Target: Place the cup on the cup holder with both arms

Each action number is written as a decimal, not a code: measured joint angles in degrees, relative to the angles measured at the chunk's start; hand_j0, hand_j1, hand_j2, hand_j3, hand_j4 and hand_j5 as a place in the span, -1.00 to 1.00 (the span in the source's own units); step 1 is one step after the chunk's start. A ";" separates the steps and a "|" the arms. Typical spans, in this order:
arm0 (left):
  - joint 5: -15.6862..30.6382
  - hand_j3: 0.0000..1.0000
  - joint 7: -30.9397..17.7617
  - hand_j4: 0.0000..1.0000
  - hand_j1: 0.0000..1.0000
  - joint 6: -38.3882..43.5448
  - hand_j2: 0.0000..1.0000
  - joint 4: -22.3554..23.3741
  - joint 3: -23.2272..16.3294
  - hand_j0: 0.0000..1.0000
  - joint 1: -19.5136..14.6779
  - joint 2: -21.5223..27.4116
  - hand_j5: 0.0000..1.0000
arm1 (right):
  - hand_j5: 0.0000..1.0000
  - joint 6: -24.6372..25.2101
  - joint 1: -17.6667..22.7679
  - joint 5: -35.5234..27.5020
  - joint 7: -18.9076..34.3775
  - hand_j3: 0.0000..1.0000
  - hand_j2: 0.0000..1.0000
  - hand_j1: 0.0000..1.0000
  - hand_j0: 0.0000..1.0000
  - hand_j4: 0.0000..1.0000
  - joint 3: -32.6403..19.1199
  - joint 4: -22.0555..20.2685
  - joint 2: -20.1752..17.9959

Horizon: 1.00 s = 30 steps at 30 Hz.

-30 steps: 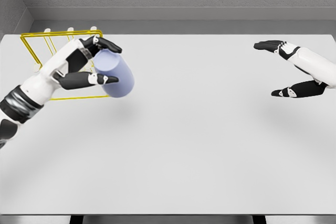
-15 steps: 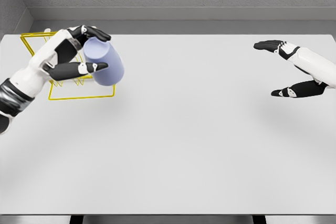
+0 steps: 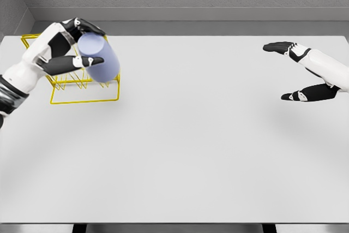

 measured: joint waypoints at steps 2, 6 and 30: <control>0.28 0.02 0.00 0.02 0.02 0.00 0.02 0.42 0.02 0.02 -0.17 0.00 0.02 | 1.00 0.00 0.00 0.00 0.00 1.00 1.00 1.00 1.00 1.00 0.00 0.01 0.00; 0.59 0.02 0.00 0.02 0.02 0.02 0.02 1.34 0.04 0.02 -0.70 -0.06 0.02 | 1.00 0.00 0.00 0.00 -0.01 1.00 1.00 1.00 1.00 1.00 0.00 0.00 0.00; 0.70 0.03 0.00 0.03 0.03 0.41 0.03 5.40 -0.12 0.03 -1.67 -1.40 0.03 | 1.00 0.00 0.09 0.00 -0.01 1.00 1.00 1.00 1.00 1.00 0.00 -0.04 0.00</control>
